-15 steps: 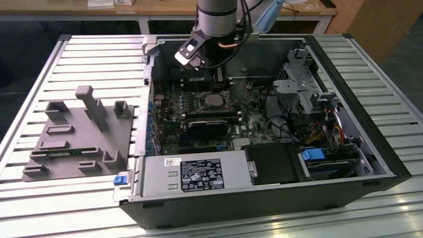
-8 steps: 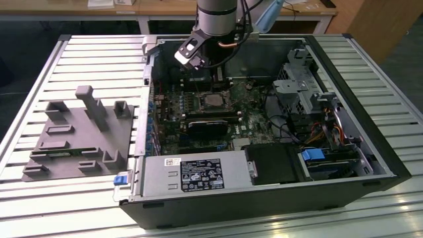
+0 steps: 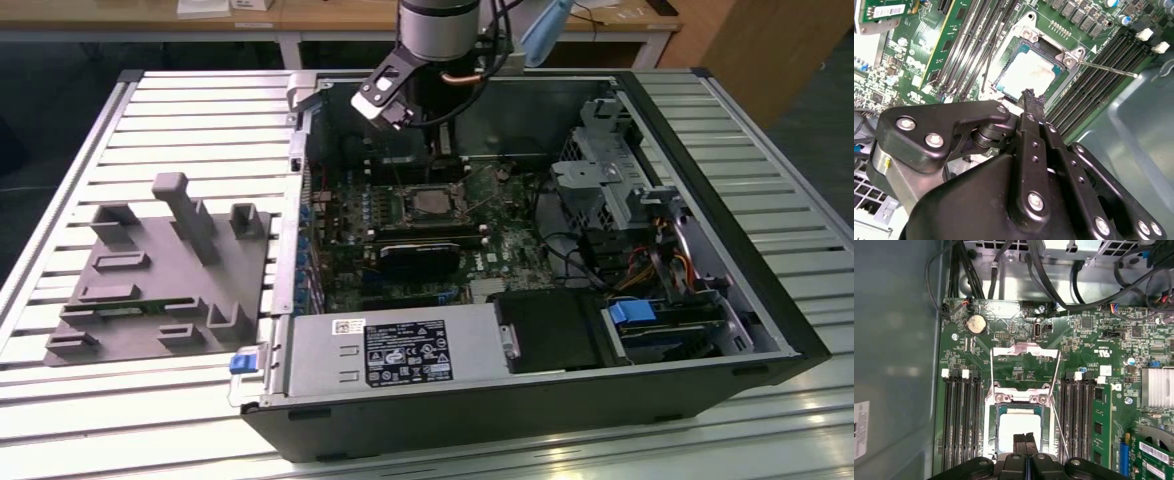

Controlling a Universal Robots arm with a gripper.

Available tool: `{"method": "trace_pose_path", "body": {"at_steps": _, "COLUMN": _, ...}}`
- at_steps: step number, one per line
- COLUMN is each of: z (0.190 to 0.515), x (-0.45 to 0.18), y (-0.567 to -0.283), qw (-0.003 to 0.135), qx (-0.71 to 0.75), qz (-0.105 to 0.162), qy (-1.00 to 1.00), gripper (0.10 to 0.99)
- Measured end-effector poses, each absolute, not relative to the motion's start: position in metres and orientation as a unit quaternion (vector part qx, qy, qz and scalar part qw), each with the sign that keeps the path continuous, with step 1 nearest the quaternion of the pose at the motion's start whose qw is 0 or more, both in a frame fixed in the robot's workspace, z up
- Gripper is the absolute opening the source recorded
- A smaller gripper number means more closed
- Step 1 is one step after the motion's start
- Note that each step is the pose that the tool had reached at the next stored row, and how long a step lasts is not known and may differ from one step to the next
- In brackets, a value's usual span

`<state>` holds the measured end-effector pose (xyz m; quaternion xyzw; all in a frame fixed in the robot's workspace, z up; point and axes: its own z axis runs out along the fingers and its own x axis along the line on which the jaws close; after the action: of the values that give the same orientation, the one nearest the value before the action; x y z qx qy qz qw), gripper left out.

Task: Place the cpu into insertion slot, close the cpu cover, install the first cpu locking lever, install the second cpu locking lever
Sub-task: 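Close the cpu cover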

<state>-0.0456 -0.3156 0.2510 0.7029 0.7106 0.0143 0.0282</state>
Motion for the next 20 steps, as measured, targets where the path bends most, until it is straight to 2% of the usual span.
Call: {"method": "trace_pose_path", "body": {"at_steps": 20, "z": 0.26, "x": -0.03, "y": -0.316, "qw": 0.028, "qx": 0.703, "qz": 0.014, "qy": 0.711, "gripper": 0.102}}
